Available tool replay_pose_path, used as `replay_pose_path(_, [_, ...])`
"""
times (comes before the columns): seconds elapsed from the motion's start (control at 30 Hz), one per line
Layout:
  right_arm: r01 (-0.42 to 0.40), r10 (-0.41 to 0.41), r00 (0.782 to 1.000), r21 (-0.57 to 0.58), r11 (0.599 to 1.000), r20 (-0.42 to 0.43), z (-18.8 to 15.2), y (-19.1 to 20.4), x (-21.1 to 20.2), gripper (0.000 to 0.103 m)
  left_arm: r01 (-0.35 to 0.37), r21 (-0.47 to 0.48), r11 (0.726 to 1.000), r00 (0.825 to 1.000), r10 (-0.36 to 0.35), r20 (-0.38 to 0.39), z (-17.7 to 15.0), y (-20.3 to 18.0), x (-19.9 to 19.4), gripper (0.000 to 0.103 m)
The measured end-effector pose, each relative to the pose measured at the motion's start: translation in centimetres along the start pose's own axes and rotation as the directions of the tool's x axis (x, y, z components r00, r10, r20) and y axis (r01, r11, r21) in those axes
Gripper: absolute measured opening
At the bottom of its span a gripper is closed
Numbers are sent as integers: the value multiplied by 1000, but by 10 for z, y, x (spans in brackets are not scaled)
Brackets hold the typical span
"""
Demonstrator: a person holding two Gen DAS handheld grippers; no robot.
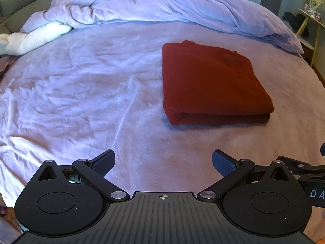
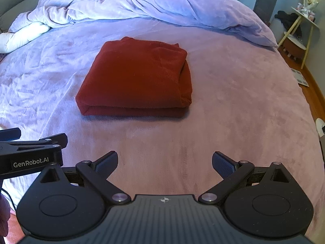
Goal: Fold small clothes
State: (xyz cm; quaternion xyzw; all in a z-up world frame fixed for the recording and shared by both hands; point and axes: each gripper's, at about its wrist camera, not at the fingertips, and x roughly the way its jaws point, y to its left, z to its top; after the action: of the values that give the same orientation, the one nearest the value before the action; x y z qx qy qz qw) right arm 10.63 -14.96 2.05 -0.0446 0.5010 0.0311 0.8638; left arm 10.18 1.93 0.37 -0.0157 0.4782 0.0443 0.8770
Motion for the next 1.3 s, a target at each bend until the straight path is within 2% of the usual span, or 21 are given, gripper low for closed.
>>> replay_pose_path(1.3, [2,-2,1000,38,999,-4,1,-2,2,99,12,-16,1000,999,-12,-30,-2,-3,4,103])
